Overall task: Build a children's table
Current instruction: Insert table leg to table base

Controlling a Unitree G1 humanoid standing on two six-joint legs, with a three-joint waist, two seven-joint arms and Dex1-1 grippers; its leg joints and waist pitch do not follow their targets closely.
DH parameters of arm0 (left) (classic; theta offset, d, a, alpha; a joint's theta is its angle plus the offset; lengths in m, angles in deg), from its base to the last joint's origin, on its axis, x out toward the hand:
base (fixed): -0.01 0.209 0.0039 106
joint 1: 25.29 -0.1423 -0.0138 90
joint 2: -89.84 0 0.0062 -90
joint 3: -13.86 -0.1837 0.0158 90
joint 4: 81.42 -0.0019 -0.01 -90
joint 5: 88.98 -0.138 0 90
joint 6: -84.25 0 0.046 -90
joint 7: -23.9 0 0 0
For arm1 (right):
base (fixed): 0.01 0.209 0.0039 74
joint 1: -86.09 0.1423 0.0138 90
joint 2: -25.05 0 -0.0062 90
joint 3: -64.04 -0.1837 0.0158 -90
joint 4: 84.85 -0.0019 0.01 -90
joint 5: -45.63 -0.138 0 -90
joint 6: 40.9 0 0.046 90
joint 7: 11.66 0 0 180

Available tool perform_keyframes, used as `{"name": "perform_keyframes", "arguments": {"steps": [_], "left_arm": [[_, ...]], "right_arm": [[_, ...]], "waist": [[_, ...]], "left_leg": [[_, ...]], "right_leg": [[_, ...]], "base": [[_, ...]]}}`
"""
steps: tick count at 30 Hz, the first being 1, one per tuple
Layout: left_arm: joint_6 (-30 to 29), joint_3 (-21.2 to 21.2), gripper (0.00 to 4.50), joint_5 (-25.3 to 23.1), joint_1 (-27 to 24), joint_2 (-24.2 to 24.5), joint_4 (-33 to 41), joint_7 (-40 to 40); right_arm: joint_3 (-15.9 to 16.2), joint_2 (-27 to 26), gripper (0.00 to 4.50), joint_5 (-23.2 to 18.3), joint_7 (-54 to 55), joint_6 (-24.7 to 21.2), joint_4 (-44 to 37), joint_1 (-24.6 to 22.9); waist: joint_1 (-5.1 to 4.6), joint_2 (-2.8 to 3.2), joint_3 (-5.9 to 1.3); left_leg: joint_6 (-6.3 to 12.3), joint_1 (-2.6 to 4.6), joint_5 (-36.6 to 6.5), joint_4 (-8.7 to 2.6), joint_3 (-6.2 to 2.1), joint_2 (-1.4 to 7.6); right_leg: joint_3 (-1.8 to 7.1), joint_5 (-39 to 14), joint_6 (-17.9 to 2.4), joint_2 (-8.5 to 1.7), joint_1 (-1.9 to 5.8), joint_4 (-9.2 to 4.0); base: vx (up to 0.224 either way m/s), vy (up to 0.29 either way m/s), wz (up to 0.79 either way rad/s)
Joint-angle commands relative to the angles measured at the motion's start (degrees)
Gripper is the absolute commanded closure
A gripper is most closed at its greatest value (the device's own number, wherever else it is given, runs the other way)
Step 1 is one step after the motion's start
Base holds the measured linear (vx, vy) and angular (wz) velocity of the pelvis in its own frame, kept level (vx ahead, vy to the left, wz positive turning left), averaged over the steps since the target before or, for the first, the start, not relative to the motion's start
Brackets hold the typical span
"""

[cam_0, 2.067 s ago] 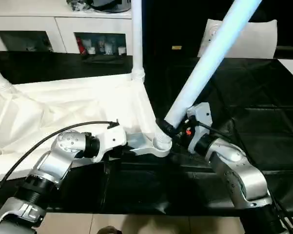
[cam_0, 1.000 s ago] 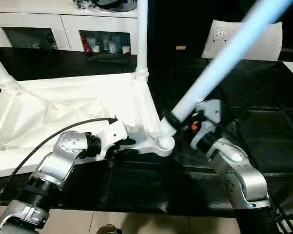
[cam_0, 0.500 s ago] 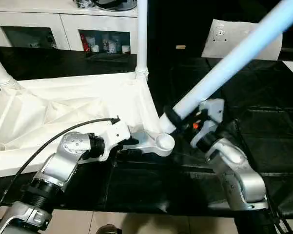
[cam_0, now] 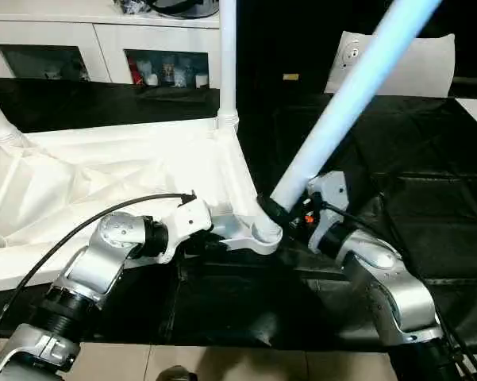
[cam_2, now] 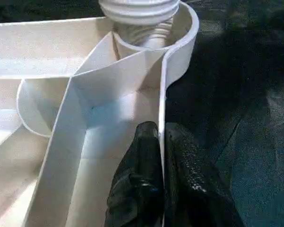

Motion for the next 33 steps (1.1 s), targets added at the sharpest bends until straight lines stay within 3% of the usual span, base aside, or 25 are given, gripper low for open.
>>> {"name": "perform_keyframes", "arguments": {"steps": [1,8,14,17,18,24,33], "left_arm": [[-0.8,-1.4,4.50,-1.7,-0.5,0.7,-1.4,-0.6],[2.7,-2.3,4.50,-1.8,0.7,1.5,-2.4,-2.6],[3.0,-2.4,4.50,-1.4,1.9,1.8,-3.8,-4.3],[3.7,-2.4,4.50,-0.8,2.5,1.8,-4.5,-5.5],[3.9,-2.3,4.50,-0.6,2.8,1.8,-4.7,-5.8],[5.5,-2.4,4.50,-1.7,4.3,2.0,-6.9,-5.5],[6.1,-2.4,4.50,-1.8,4.5,2.2,-7.8,-5.8]], "right_arm": [[-0.3,0.6,2.61,-1.6,-1.0,-2.2,0.6,1.3],[3.0,3.4,2.61,-0.6,-7.4,-3.2,4.2,4.1],[6.2,5.8,2.61,1.7,-10.1,-4.3,6.1,5.6],[6.5,6.3,2.61,2.1,-10.6,-4.7,7.1,6.4],[6.8,6.6,2.61,2.2,-11.1,-5.1,7.6,6.7],[6.7,7.7,2.61,1.1,-12.9,-7.7,8.4,7.8],[6.5,8.0,2.61,1.1,-13.5,-8.4,8.3,7.8]], "waist": [[0.21,0.07,-3.70],[0.22,0.14,-3.75],[0.26,-0.40,-3.79],[0.24,-0.45,-3.81],[0.22,-0.77,-3.81],[0.39,-0.61,-3.81],[0.57,-1.13,-3.94]], "left_leg": [[-1.06,1.10,-8.6,-3.75,0.00,1.21],[-0.79,1.09,-8.4,-3.57,0.09,1.25],[-0.18,1.16,-7.1,-3.50,0.26,1.31],[-0.28,1.19,-7.6,-3.54,0.27,1.36],[-0.13,1.16,-7.7,-3.49,0.34,1.38],[-0.24,1.35,-8.2,-3.59,0.32,1.51],[-0.78,1.44,-8.9,-3.63,0.34,1.59]], "right_leg": [[0.94,2.4,-11.2,-2.91,2.25,-3.45],[0.91,3.3,-11.9,-3.02,2.33,-3.39],[0.86,4.1,-12.1,-3.00,2.38,-3.26],[0.85,2.9,-12.3,-3.09,2.35,-3.29],[0.88,2.9,-12.4,-3.12,2.39,-3.31],[0.88,2.2,-12.4,-3.15,2.19,-3.35],[0.84,2.2,-12.5,-3.22,2.23,-3.34]], "base": [[0.000,0.000,0.00],[0.000,0.000,0.00],[0.000,0.000,0.00],[0.000,0.000,0.00],[0.000,0.000,0.00],[0.000,0.000,0.00],[0.000,0.000,0.00]]}}
